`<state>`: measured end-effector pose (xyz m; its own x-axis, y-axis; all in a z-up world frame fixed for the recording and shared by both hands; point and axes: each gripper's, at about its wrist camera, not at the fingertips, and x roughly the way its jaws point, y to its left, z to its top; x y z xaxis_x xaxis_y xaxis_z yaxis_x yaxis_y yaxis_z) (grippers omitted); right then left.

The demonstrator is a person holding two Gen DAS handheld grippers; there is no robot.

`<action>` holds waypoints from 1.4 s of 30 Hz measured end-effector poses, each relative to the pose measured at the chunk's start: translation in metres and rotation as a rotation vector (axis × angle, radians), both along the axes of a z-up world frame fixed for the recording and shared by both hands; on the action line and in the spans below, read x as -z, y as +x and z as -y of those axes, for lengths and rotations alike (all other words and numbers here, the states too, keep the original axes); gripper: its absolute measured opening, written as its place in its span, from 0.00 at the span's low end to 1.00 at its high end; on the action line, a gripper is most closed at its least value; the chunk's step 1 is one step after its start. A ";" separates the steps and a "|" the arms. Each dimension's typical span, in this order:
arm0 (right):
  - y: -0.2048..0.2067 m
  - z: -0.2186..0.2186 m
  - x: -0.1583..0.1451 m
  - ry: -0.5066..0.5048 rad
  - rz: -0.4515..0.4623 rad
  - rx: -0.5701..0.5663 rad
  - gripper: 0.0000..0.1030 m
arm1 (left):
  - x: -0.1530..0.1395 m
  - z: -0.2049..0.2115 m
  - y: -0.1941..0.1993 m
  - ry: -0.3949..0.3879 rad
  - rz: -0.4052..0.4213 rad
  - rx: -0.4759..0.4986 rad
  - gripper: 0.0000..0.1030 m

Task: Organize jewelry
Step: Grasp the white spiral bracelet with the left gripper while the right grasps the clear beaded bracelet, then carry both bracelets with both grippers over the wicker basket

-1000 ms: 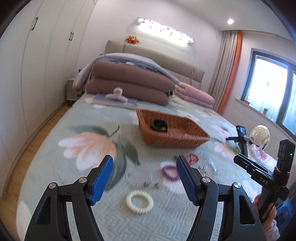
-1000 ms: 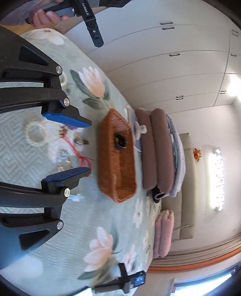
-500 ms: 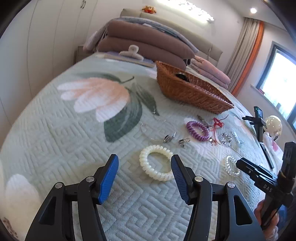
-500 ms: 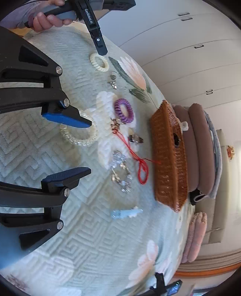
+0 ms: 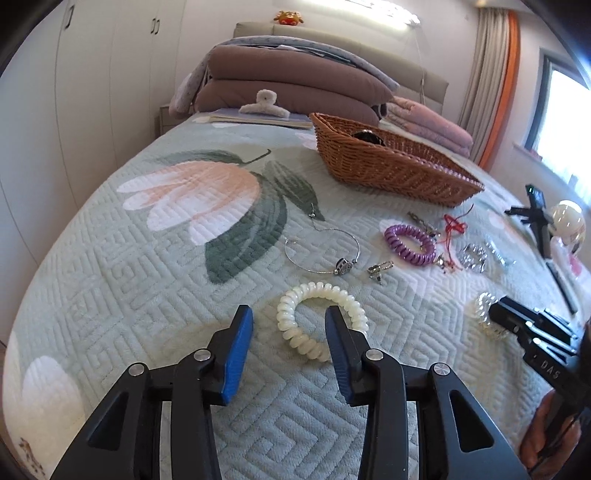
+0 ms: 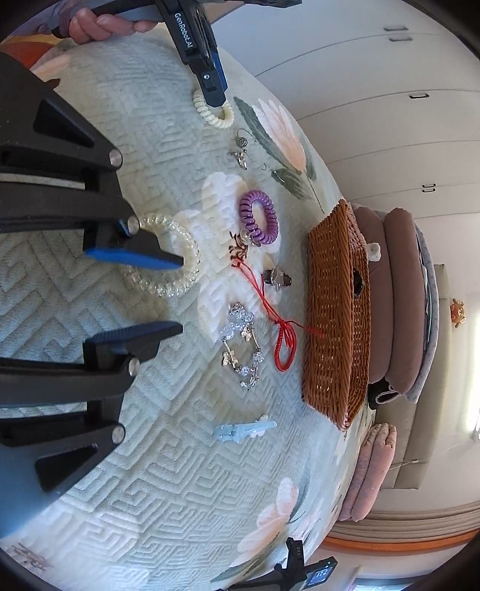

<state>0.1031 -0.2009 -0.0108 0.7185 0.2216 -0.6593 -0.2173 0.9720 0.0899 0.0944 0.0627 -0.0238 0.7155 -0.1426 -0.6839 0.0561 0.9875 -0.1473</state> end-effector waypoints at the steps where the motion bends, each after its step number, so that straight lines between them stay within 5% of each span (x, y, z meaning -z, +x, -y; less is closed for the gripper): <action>1: 0.000 0.000 0.000 -0.004 0.000 -0.001 0.28 | 0.000 0.002 0.000 0.011 -0.001 0.000 0.40; 5: -0.001 -0.004 0.000 -0.027 0.003 -0.006 0.23 | 0.000 0.004 0.003 0.027 -0.007 0.001 0.38; 10: 0.000 -0.006 0.001 -0.022 0.007 -0.017 0.13 | 0.001 0.010 0.004 0.060 -0.008 0.006 0.13; 28: -0.006 0.009 -0.007 0.060 0.035 0.001 0.10 | -0.012 0.010 -0.005 -0.028 0.050 0.039 0.11; 42: -0.014 0.015 -0.057 0.069 0.145 0.001 0.10 | -0.057 0.017 -0.002 -0.074 0.152 0.067 0.11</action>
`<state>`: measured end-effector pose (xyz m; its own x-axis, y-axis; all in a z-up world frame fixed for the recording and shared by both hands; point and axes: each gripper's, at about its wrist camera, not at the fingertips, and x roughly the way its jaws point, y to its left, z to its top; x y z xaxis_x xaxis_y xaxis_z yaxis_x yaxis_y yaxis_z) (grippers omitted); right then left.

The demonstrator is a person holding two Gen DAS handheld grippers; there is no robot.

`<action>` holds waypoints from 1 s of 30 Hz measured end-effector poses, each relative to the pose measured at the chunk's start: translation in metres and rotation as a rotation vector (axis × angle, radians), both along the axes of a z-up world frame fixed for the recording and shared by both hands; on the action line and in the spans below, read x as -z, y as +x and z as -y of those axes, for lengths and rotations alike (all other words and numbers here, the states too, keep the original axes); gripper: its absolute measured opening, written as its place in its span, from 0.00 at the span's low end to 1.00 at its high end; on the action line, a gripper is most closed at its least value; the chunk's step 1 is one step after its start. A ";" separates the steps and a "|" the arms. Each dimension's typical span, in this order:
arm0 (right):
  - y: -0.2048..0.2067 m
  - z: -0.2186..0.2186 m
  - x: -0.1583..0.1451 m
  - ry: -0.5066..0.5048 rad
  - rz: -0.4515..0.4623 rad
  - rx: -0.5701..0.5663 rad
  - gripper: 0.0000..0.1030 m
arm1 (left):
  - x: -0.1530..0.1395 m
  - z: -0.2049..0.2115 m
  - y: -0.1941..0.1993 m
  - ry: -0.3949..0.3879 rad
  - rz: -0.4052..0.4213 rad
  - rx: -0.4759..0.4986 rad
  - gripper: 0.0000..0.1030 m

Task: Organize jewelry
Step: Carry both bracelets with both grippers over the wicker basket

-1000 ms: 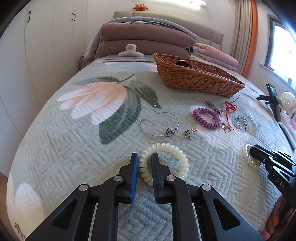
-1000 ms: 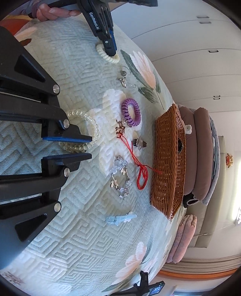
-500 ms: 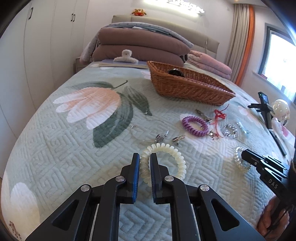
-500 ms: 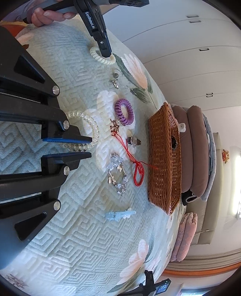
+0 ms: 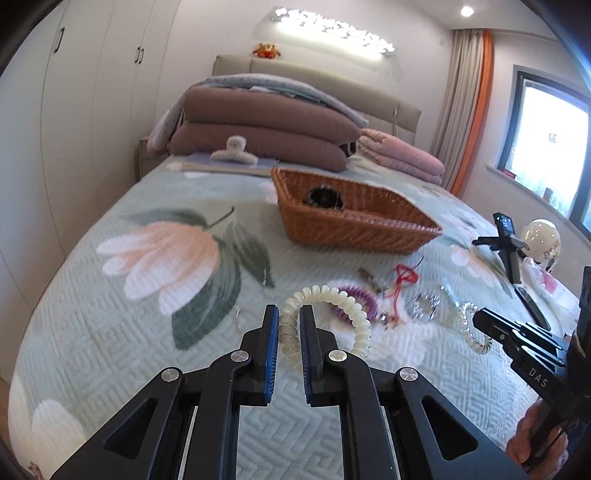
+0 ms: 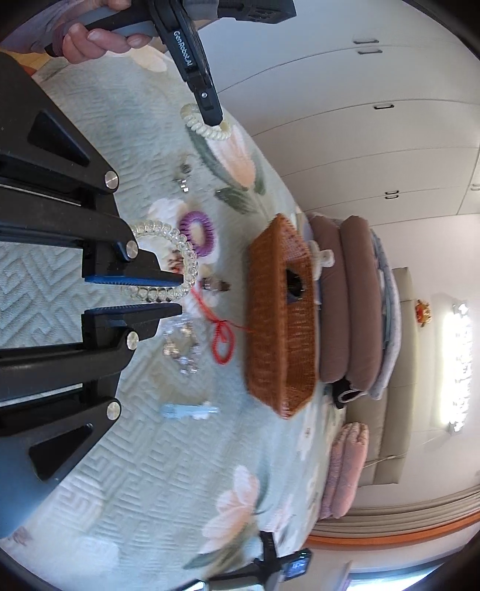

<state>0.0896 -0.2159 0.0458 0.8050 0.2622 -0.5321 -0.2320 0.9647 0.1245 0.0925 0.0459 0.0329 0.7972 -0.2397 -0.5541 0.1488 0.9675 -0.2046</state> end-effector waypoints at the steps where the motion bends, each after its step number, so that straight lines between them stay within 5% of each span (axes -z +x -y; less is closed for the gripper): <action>1: 0.000 0.000 -0.004 -0.005 0.012 0.001 0.10 | -0.004 0.002 0.001 -0.001 0.008 0.003 0.11; 11: 0.048 0.009 -0.057 -0.032 0.106 0.022 0.10 | -0.057 0.024 0.046 -0.011 0.116 0.048 0.11; 19: 0.140 0.025 -0.091 -0.024 0.097 0.081 0.10 | -0.093 0.063 0.131 -0.027 0.157 0.096 0.11; 30: 0.251 0.036 -0.031 -0.002 -0.082 0.117 0.10 | -0.029 0.109 0.236 -0.077 -0.005 0.107 0.11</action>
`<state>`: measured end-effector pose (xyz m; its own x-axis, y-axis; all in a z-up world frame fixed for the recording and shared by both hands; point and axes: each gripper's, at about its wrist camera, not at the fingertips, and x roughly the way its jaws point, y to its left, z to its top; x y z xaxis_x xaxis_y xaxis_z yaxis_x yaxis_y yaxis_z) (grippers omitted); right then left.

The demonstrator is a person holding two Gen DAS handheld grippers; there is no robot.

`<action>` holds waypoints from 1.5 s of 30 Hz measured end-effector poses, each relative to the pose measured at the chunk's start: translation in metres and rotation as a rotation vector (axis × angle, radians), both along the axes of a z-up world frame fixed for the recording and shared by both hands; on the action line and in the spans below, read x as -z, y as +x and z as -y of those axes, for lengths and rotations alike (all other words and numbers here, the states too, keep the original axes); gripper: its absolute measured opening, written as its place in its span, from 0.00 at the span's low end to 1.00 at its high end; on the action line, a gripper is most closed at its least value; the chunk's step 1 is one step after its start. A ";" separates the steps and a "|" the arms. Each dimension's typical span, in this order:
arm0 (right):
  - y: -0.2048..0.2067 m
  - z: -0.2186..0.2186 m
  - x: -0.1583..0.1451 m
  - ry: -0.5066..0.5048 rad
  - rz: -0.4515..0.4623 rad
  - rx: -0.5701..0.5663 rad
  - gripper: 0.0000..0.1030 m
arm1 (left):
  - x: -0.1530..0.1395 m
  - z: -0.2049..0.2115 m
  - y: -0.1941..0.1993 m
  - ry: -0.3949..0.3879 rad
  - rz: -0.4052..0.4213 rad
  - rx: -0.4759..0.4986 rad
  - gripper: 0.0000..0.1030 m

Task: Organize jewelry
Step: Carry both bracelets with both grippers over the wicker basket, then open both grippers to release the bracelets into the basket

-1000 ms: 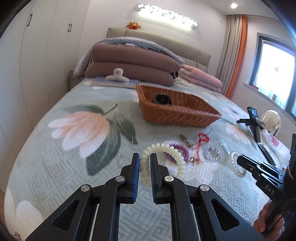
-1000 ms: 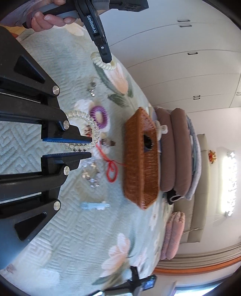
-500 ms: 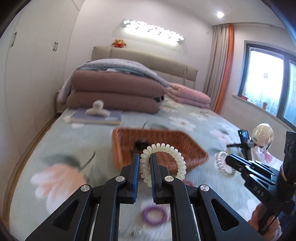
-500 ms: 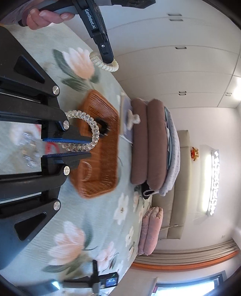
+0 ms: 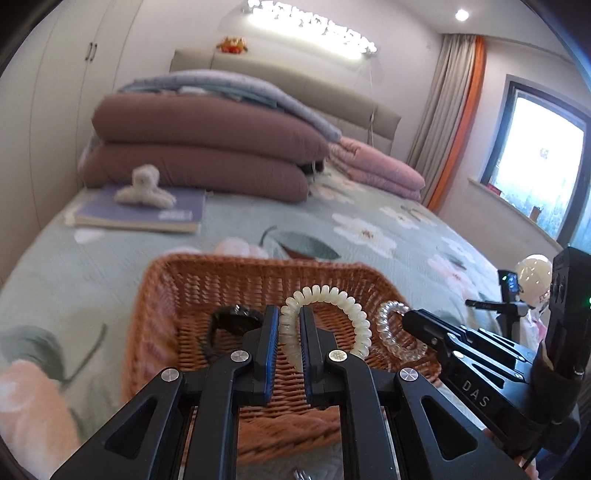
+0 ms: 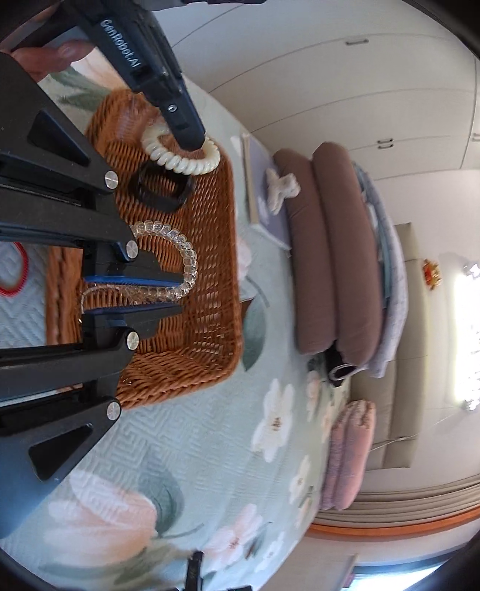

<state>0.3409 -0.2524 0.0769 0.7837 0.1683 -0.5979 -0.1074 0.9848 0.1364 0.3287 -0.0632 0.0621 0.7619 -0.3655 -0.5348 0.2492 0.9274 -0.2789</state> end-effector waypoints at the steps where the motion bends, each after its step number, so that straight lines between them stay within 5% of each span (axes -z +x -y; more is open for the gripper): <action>1: 0.006 0.002 0.008 0.002 -0.017 0.001 0.10 | 0.007 0.005 0.003 0.024 0.000 0.008 0.11; 13: 0.026 -0.005 0.033 -0.023 -0.113 -0.016 0.10 | 0.033 0.029 0.011 0.179 -0.024 0.045 0.11; 23: 0.026 -0.005 0.037 -0.050 -0.128 0.005 0.10 | 0.038 0.028 0.014 0.181 -0.050 0.047 0.11; 29: 0.030 -0.006 0.042 -0.050 -0.154 -0.002 0.10 | 0.039 0.038 0.013 0.248 -0.038 0.044 0.11; 42: 0.028 0.002 0.041 -0.002 -0.140 -0.009 0.12 | 0.037 0.032 0.010 0.206 -0.040 0.044 0.13; 45: 0.021 0.008 0.035 0.028 -0.101 0.001 0.28 | 0.032 0.026 0.006 0.181 -0.018 0.038 0.16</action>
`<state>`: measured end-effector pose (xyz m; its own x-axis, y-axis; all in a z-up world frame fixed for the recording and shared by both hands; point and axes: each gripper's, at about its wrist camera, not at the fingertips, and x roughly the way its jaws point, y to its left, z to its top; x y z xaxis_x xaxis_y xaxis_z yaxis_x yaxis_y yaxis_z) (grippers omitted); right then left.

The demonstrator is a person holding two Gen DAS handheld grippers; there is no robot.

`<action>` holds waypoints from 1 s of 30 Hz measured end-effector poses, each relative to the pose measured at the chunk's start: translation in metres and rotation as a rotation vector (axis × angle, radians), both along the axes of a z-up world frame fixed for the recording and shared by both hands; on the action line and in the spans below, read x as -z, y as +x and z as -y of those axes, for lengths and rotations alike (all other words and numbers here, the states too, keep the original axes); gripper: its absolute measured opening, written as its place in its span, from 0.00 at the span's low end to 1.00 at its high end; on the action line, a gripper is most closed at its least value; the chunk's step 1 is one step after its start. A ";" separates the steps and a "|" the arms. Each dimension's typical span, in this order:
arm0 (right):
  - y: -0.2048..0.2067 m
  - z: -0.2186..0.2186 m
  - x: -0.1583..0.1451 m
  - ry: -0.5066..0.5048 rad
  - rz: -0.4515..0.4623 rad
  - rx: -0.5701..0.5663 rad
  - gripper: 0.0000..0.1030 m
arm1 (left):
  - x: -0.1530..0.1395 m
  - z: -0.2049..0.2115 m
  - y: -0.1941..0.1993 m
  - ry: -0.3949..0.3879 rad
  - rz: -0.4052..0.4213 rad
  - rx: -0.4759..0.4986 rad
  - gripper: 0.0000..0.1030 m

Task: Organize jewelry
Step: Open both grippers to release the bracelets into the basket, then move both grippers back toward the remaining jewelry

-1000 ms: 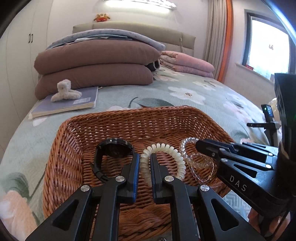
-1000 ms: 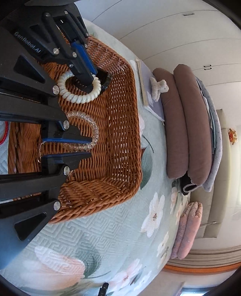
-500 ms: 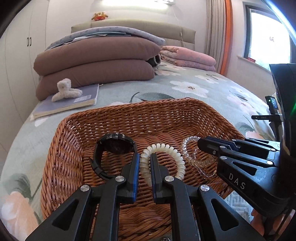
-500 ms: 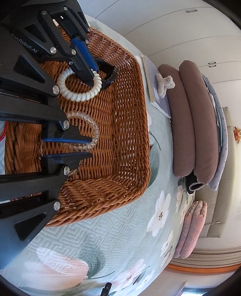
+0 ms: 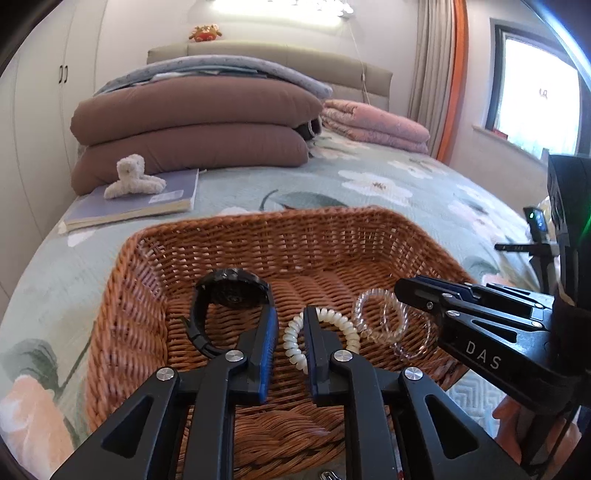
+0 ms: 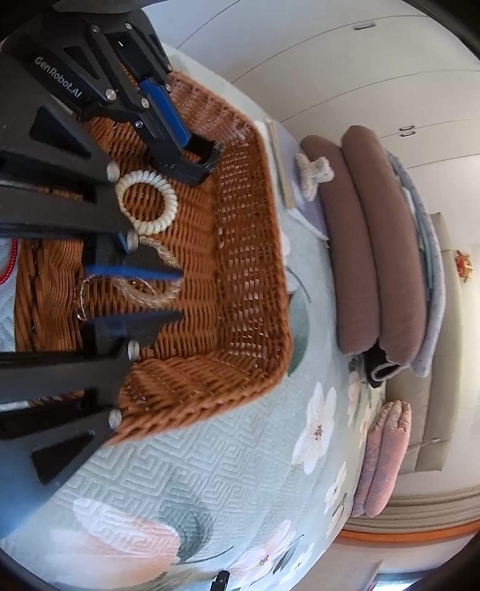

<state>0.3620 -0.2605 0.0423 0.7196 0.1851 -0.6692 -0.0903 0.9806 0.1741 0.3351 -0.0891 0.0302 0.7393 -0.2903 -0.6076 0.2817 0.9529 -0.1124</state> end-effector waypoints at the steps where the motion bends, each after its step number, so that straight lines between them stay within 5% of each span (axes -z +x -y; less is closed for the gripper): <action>1: -0.003 0.002 -0.003 0.009 0.016 0.006 0.31 | -0.004 -0.002 -0.004 -0.003 0.021 -0.001 0.17; 5: -0.024 0.014 -0.025 0.052 0.105 0.036 0.31 | -0.028 -0.012 -0.028 -0.040 0.096 0.010 0.24; 7: -0.041 0.020 -0.039 0.077 0.147 0.042 0.31 | -0.045 -0.021 -0.046 -0.069 0.138 0.011 0.50; 8: -0.050 0.023 -0.045 0.084 0.166 0.043 0.32 | -0.053 -0.027 -0.054 -0.083 0.159 0.007 0.54; 18: -0.155 0.025 -0.059 0.128 0.223 0.001 0.34 | -0.082 -0.091 -0.171 -0.074 0.265 -0.031 0.54; 24: -0.218 0.022 -0.048 0.074 0.231 -0.016 0.34 | -0.066 -0.140 -0.221 -0.089 0.224 -0.119 0.54; 30: -0.247 0.031 -0.024 0.052 0.202 0.002 0.35 | -0.037 -0.172 -0.232 -0.128 0.118 -0.141 0.54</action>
<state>0.1152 -0.2914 0.0662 0.8387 0.2142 -0.5007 -0.1268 0.9709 0.2030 0.1031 0.0826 0.0671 0.8417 -0.2481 -0.4795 0.1649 0.9639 -0.2092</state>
